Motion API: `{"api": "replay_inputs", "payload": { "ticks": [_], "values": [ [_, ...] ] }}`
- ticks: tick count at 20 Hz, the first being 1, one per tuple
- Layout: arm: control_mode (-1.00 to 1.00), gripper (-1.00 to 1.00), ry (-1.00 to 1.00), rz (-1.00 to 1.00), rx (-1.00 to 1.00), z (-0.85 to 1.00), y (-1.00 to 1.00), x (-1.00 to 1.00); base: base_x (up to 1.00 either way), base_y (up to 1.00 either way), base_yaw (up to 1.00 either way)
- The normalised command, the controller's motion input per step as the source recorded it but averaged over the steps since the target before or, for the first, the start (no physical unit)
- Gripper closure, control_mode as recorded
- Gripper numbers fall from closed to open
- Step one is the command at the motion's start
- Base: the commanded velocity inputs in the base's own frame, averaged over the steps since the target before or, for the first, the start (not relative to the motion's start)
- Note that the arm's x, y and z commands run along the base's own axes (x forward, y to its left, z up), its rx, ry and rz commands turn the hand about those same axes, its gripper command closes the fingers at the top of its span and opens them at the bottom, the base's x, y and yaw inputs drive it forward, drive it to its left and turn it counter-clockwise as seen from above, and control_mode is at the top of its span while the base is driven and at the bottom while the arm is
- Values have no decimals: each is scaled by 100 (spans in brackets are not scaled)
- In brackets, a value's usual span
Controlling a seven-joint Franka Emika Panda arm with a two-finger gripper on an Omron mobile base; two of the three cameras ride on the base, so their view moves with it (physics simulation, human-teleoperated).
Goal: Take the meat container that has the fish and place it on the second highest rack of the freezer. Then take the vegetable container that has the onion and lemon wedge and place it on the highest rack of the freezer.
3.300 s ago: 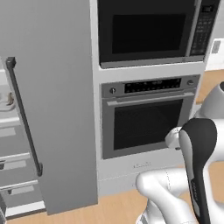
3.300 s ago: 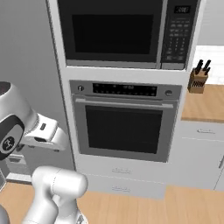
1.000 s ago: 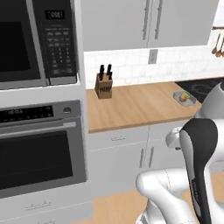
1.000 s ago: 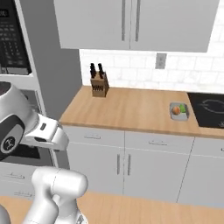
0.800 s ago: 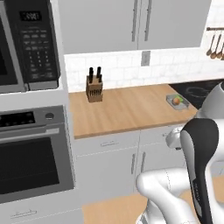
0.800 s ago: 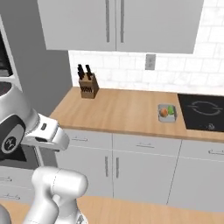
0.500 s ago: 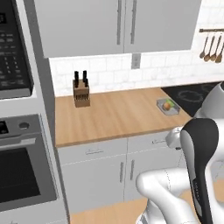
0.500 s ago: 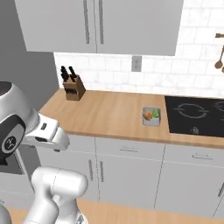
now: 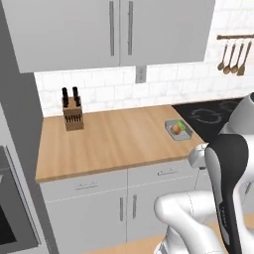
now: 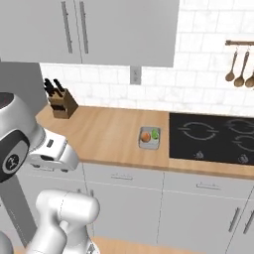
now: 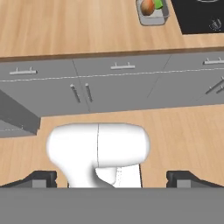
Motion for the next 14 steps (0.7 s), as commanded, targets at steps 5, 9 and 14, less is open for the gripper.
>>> {"api": "replay_inputs", "payload": {
  "ticks": [5,9,14],
  "values": [
    [100,-100,0,0,0,0,0,0,40,-34,0],
    [100,-100,0,0,0,0,0,0,50,-34,0],
    [100,-100,0,0,0,0,0,0,44,-36,0]
  ]
}}
